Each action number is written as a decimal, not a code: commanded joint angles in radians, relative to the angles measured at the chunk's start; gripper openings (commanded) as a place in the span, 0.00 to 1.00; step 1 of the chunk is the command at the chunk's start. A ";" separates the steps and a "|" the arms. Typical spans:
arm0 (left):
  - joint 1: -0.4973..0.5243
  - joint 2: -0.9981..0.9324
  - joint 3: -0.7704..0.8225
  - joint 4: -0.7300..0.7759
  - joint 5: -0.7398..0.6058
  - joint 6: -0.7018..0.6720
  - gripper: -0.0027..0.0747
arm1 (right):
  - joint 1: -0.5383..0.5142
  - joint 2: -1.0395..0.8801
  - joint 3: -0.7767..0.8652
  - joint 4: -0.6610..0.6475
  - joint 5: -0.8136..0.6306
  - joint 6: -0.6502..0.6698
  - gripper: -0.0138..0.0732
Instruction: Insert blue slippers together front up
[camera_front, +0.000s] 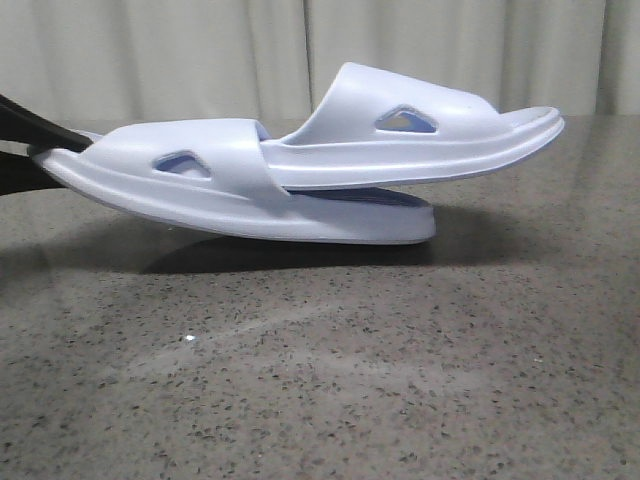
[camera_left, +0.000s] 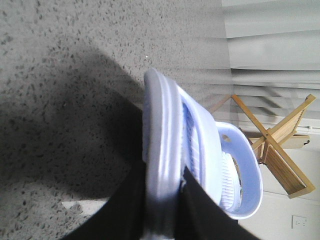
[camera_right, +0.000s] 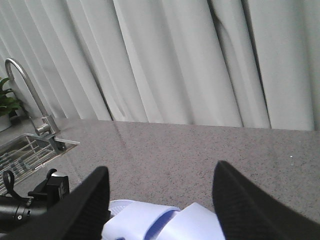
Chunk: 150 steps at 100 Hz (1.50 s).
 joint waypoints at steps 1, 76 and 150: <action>-0.006 -0.014 -0.030 -0.043 0.068 0.003 0.20 | -0.001 -0.002 -0.026 0.019 -0.007 -0.018 0.60; -0.006 -0.014 -0.030 -0.092 -0.066 0.220 0.55 | -0.001 -0.002 -0.026 0.019 -0.006 -0.018 0.60; -0.006 -0.435 -0.030 -0.056 -0.398 0.591 0.54 | -0.001 -0.034 0.022 -0.203 -0.201 -0.018 0.60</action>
